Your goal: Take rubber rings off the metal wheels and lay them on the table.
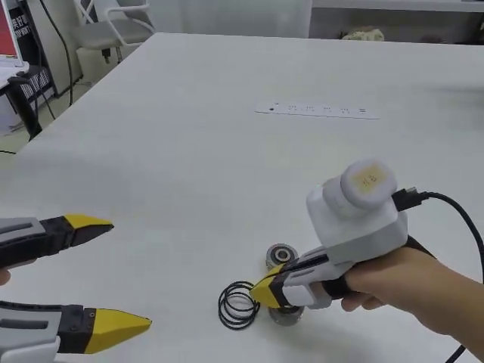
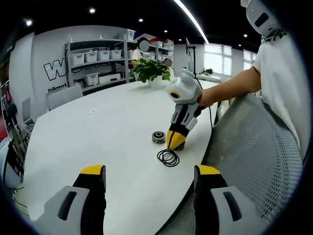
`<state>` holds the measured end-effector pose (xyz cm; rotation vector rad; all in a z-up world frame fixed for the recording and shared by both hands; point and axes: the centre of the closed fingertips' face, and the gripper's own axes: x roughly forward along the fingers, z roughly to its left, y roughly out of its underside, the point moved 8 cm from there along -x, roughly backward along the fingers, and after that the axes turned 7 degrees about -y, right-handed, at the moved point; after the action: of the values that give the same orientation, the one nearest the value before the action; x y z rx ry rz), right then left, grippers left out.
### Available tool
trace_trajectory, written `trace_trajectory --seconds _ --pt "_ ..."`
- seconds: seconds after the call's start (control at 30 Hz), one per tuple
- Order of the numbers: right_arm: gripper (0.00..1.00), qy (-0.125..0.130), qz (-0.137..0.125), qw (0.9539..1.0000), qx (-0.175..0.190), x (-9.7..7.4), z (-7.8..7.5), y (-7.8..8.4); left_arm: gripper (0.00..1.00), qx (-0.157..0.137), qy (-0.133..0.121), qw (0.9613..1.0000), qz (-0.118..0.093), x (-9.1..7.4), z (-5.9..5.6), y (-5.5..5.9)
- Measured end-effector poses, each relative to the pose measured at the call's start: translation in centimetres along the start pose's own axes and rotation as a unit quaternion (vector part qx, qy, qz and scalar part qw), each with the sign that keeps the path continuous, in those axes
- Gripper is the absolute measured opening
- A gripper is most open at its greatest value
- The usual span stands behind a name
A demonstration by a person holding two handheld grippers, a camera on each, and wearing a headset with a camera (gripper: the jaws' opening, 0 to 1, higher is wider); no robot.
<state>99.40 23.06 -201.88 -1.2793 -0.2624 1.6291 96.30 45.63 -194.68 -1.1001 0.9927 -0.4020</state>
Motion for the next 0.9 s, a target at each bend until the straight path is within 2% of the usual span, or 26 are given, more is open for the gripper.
trace_trajectory --seconds 0.27,0.47,0.9 --pt "0.00 0.005 0.002 1.0000 -0.005 -0.1 -0.1 0.0 0.71 -0.001 0.002 1.0000 0.001 0.1 -0.2 0.1" --pt "0.01 0.010 -0.006 0.9999 -0.004 -0.5 -0.3 -0.3 0.71 -0.001 0.002 1.0000 0.001 0.1 -0.2 0.0" --pt "0.02 0.034 -0.048 0.9983 -0.002 -2.5 -0.8 -1.6 0.71 -0.006 0.007 1.0000 -0.001 0.4 -0.6 0.2"
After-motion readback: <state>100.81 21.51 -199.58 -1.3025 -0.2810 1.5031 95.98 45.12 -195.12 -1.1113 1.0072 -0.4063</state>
